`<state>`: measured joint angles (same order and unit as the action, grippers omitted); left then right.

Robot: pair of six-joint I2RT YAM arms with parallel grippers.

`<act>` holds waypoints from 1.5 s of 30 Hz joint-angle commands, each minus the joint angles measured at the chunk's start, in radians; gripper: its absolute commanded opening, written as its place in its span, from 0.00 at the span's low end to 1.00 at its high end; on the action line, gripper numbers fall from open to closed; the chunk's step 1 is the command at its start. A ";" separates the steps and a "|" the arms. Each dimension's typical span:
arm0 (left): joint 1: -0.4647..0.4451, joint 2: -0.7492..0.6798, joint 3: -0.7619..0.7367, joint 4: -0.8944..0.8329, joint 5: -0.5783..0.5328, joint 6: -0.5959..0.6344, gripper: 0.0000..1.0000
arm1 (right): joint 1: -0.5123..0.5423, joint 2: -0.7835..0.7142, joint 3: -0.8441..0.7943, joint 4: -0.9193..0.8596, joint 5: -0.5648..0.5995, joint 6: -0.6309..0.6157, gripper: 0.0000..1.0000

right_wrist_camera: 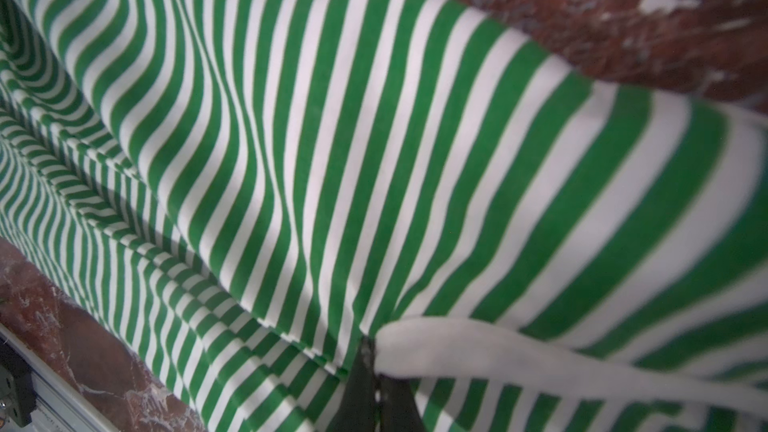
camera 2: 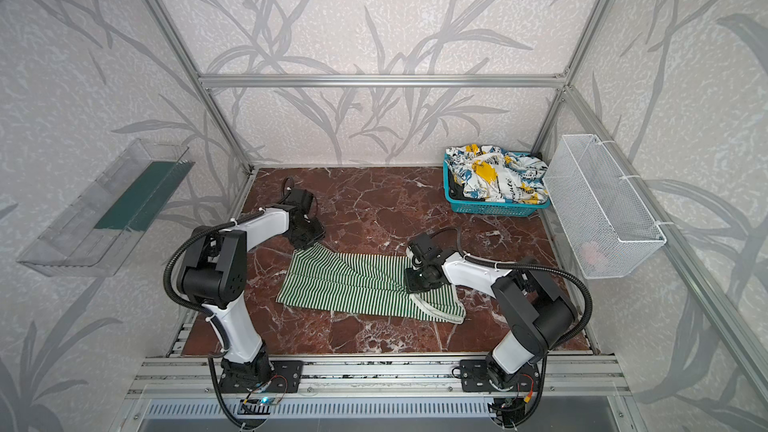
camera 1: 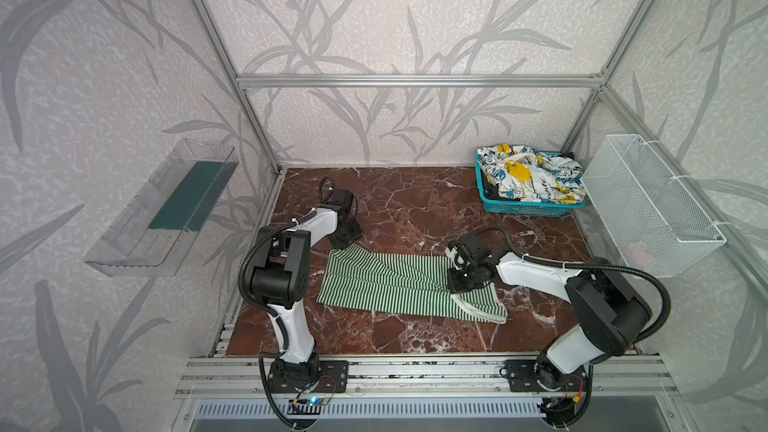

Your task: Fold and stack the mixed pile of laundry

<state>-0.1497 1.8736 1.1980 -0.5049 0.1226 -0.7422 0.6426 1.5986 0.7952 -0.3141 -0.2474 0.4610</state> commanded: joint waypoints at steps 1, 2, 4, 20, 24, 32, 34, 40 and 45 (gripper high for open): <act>-0.004 -0.006 -0.011 -0.027 -0.030 -0.020 0.38 | 0.006 0.018 -0.017 -0.001 -0.008 0.002 0.00; -0.004 -0.006 -0.010 -0.029 -0.036 -0.018 0.37 | 0.006 0.019 -0.017 0.000 -0.007 0.002 0.00; -0.004 0.004 -0.004 -0.036 -0.048 -0.013 0.35 | 0.006 0.024 -0.016 0.001 -0.009 0.002 0.00; -0.004 0.102 -0.006 -0.053 -0.085 0.010 0.15 | 0.005 0.011 -0.025 0.004 0.003 0.007 0.00; -0.009 0.134 0.016 -0.074 -0.099 0.023 0.29 | 0.005 -0.004 -0.035 0.009 0.001 0.016 0.00; -0.028 0.174 0.041 -0.124 -0.144 0.055 0.15 | 0.005 -0.040 -0.048 -0.002 0.003 0.013 0.00; -0.034 0.186 0.052 -0.141 -0.152 0.058 0.11 | 0.005 -0.044 -0.048 0.000 0.003 0.011 0.00; -0.040 0.166 0.054 -0.150 -0.147 0.056 0.00 | 0.005 -0.056 -0.057 0.017 -0.004 0.015 0.00; -0.040 0.057 0.059 -0.144 -0.131 0.071 0.00 | 0.005 -0.045 -0.054 0.018 -0.004 0.008 0.00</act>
<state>-0.1879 1.9469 1.2922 -0.5797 -0.0250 -0.6804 0.6426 1.5665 0.7544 -0.2790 -0.2527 0.4717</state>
